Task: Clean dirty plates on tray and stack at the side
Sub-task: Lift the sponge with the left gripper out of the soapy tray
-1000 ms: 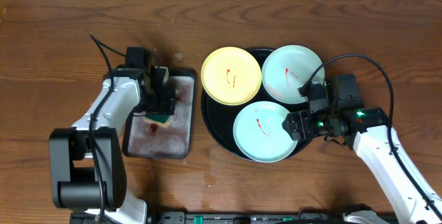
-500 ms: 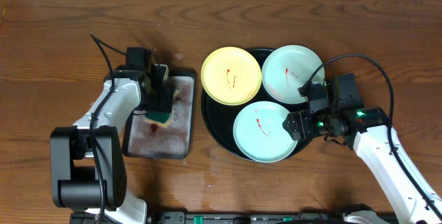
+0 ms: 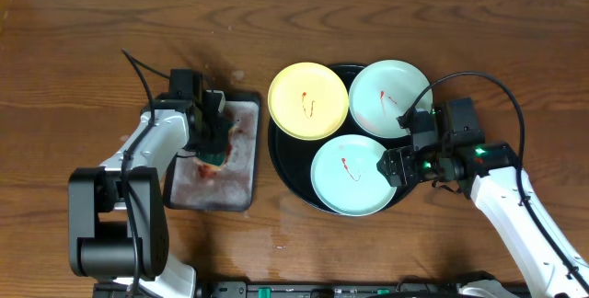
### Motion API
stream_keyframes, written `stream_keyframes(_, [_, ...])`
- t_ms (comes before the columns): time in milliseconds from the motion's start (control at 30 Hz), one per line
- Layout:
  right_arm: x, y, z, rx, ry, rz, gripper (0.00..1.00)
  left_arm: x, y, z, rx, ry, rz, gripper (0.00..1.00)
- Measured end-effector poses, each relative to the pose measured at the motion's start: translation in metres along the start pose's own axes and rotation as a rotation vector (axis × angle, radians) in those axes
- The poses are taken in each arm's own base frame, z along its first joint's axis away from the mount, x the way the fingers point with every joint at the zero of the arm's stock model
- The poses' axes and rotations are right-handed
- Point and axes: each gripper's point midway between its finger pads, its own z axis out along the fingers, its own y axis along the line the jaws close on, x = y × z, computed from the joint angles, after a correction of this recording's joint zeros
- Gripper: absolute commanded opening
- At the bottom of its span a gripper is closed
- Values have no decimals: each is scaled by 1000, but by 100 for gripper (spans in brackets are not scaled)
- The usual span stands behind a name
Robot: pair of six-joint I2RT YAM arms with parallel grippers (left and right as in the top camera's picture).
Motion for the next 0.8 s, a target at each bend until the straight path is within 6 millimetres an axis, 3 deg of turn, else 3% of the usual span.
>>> stream_keyframes(400, [0,0,0,0,0,0,81,5,-2,-6,5,10,-6,7])
stream_keyframes(800, [0,0,0,0,0,0,80,-16,-8,-58,10,-155,-44,7])
